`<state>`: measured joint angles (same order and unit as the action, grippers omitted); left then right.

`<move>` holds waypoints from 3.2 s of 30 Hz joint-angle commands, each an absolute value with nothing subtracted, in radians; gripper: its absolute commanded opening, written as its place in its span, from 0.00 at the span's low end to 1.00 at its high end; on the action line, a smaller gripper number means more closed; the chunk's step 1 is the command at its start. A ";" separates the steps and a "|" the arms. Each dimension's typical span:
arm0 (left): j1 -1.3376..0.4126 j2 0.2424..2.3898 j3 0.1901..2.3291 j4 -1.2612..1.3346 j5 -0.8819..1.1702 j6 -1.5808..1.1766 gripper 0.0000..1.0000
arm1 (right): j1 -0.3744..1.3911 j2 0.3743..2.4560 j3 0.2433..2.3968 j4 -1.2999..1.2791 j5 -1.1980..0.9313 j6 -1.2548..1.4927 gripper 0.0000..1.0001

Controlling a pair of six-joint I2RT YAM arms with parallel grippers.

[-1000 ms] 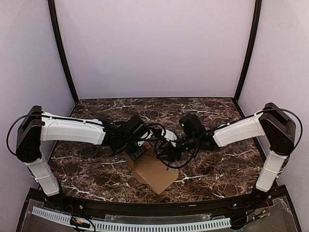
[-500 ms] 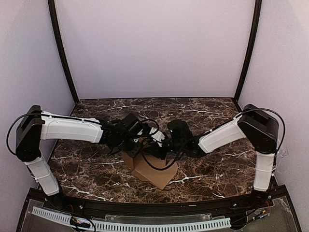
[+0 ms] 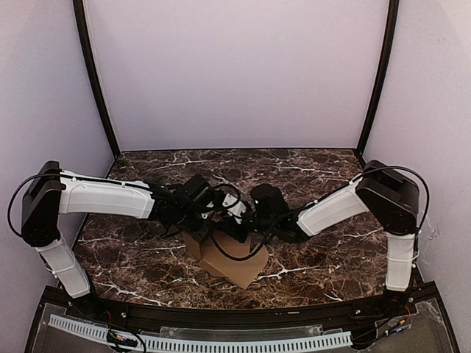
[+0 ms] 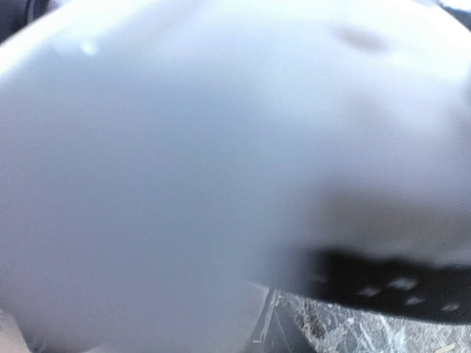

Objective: Fold the paper box

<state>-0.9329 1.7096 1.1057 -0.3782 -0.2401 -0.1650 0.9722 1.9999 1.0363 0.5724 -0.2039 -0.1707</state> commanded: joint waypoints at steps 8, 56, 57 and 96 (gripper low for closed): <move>-0.956 1.580 1.081 -0.363 -0.050 -0.149 0.63 | 1.001 2.042 1.007 0.578 -0.115 -0.212 0.17; -0.624 1.453 0.679 0.179 0.470 -0.619 0.58 | 1.001 2.180 1.188 0.476 -0.121 -0.056 0.03; -0.621 1.453 0.677 0.185 0.475 -0.624 0.58 | 1.002 2.184 1.195 0.467 -0.113 -0.046 0.03; -0.526 1.556 0.596 0.531 0.636 -0.877 0.58 | 1.004 2.165 1.346 0.289 -0.040 0.080 0.10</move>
